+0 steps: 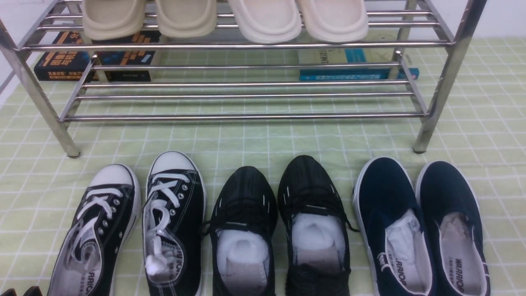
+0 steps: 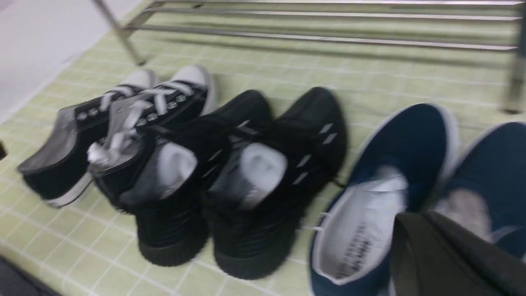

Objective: Take the shoes off the shelf with your hand from the green coffee tablecloth.

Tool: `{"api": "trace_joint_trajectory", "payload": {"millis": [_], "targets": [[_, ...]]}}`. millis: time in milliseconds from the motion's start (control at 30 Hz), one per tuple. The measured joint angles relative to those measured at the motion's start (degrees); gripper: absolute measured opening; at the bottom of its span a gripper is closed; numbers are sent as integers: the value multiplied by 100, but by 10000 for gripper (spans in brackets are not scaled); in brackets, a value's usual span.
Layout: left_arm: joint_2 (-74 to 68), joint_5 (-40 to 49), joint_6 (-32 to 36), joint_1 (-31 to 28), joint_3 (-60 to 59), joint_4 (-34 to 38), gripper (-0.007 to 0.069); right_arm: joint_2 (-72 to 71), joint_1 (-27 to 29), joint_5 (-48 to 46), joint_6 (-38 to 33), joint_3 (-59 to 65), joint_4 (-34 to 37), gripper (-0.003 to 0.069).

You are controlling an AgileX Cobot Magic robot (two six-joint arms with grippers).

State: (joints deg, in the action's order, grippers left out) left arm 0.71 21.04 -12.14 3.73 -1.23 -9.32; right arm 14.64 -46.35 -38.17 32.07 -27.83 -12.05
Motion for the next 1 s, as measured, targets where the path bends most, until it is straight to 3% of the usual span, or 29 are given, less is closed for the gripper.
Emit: {"api": "trace_joint_trajectory", "payload": {"millis": [233, 867, 1000], "targets": [[0, 0, 0, 0, 0, 0, 242, 0, 0, 1051, 0, 492, 5, -10], [0, 0, 0, 0, 0, 0, 242, 0, 0, 1194, 0, 598, -47, 2], [0, 0, 0, 0, 0, 0, 242, -14, 0, 1378, -368, 811, -169, 3]]}}
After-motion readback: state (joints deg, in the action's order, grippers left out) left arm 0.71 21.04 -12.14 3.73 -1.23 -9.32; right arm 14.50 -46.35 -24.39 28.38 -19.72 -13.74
